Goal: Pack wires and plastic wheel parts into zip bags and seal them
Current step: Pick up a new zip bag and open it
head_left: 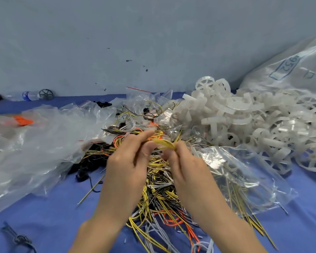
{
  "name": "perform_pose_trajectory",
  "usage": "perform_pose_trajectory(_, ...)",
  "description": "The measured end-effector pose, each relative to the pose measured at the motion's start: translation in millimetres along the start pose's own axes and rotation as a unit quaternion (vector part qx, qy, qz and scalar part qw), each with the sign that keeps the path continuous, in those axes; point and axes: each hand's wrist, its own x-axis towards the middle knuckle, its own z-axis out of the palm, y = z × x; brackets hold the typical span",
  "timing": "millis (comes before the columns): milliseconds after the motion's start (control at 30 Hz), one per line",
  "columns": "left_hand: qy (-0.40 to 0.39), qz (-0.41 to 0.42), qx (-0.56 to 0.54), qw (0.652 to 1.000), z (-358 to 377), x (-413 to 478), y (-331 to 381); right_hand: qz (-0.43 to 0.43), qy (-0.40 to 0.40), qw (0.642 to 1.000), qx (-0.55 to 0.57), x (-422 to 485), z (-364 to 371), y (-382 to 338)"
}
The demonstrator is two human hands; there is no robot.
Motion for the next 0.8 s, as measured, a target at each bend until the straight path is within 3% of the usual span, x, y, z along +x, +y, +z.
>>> perform_pose_trajectory(100,-0.037,-0.108,-0.073,0.991,16.0,-8.1,3.2,0.093,0.078,0.973,0.198,0.5,9.9,-1.3)
perform_pose_trajectory(200,-0.051,-0.171,-0.127,0.976,28.0,-15.1,7.2,0.144,0.107,0.940,0.291,0.4,17.7,-4.4)
perform_pose_trajectory(333,-0.065,-0.178,-0.117,0.975,39.3,-29.0,15.3,0.201,0.130,0.902,0.359,1.4,25.4,-3.9)
perform_pose_trajectory(500,-0.099,-0.159,-0.136,0.973,39.0,-27.8,17.9,0.207,0.108,0.882,0.410,2.8,19.2,2.2)
perform_pose_trajectory(667,-0.087,-0.169,-0.135,0.972,27.1,-20.4,7.1,0.168,0.077,0.936,0.300,4.5,2.0,14.7)
perform_pose_trajectory(800,-0.076,-0.175,-0.107,0.976,20.8,-18.6,-1.0,0.157,0.044,0.950,0.268,-2.7,-1.3,17.6)
